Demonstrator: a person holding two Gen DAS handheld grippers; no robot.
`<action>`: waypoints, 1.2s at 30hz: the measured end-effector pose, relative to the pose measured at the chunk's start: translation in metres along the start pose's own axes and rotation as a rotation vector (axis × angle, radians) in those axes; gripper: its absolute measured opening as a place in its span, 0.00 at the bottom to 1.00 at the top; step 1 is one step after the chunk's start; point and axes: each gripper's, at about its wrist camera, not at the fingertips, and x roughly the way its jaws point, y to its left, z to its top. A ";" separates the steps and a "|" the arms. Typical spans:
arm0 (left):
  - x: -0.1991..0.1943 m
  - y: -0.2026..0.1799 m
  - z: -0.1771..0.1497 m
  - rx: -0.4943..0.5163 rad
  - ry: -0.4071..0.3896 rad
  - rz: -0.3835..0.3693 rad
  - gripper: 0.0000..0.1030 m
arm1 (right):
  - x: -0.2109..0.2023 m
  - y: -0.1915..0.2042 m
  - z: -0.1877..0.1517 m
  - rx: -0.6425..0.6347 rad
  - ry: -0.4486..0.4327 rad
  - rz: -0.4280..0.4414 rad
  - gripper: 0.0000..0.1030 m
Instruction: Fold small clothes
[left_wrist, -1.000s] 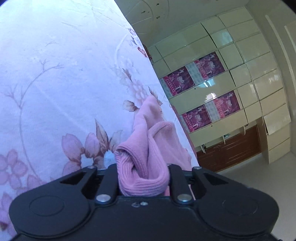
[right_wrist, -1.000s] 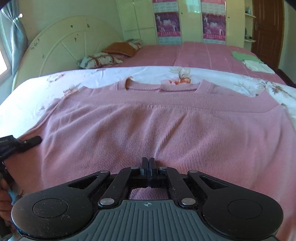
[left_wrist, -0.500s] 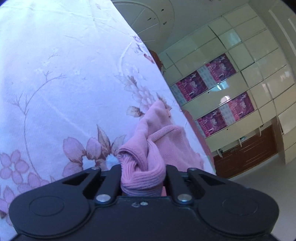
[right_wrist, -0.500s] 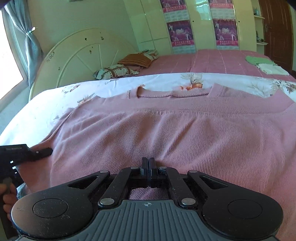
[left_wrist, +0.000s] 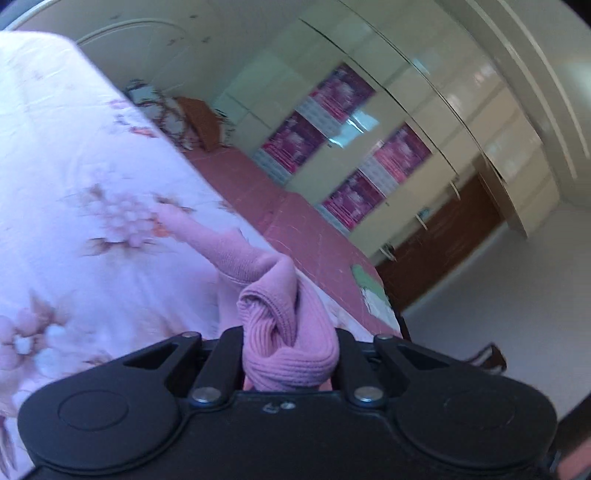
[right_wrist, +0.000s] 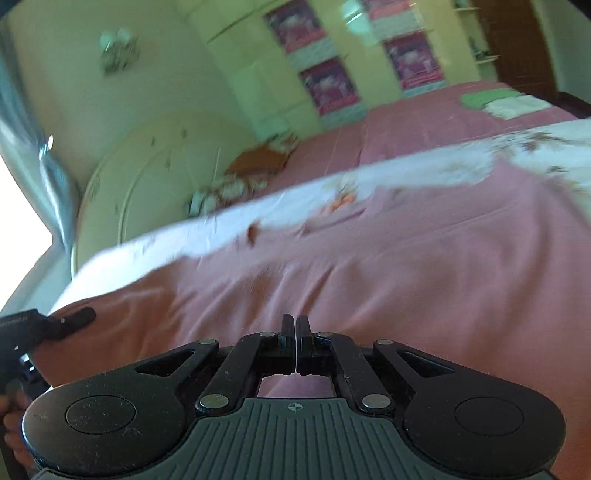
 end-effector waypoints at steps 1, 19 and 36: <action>0.006 -0.025 -0.005 0.066 0.014 -0.011 0.07 | -0.016 -0.011 0.005 0.035 -0.037 -0.008 0.00; 0.047 -0.150 -0.117 0.353 0.276 -0.155 0.56 | -0.164 -0.128 0.036 0.201 -0.204 -0.015 0.74; 0.079 -0.041 -0.083 0.195 0.334 0.062 0.58 | -0.048 -0.109 0.024 0.088 0.141 -0.020 0.43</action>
